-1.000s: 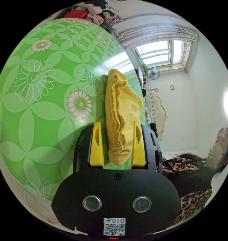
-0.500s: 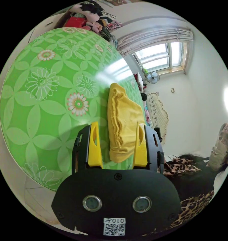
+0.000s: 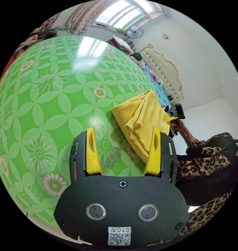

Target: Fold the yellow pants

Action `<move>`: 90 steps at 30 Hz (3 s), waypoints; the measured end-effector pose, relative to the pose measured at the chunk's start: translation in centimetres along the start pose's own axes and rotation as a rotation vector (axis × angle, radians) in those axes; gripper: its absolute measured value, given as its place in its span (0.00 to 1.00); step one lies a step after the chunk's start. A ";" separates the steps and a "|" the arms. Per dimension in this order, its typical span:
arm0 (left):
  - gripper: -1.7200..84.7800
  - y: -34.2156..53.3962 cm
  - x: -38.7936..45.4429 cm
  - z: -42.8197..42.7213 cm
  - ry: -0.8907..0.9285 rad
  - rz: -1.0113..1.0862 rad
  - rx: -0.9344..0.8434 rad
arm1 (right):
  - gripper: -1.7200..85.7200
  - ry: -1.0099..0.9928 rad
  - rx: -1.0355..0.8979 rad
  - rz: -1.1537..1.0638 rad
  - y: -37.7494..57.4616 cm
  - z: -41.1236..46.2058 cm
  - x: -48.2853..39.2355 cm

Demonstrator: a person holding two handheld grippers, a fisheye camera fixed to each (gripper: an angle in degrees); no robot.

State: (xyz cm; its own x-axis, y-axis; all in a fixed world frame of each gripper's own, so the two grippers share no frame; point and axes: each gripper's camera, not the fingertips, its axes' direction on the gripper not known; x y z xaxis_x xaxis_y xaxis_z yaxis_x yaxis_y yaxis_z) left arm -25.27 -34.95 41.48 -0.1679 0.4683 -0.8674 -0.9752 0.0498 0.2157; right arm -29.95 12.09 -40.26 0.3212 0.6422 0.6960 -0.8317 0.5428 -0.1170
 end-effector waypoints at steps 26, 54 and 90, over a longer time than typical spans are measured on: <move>0.21 -3.6 5.9 4.4 -0.025 -0.012 0.072 | 0.07 -0.237 -0.086 -0.141 5.4 -10.5 6.0; 0.15 -7.0 20.5 7.6 0.292 -0.068 0.046 | 0.06 -0.389 0.294 -0.015 38.1 -29.7 3.8; 0.14 -43.1 66.9 55.8 0.582 0.251 -0.563 | 0.06 -0.309 1.027 0.378 92.5 -81.2 13.7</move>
State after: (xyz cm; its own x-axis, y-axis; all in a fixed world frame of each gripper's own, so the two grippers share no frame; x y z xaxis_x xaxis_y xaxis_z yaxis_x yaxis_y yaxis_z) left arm 13.60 43.47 -0.86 -0.2863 -0.1294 -0.9493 -0.7995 -0.5138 0.3112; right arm -65.72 115.08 -99.12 -0.0357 0.4325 0.9009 -0.8750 -0.4490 0.1809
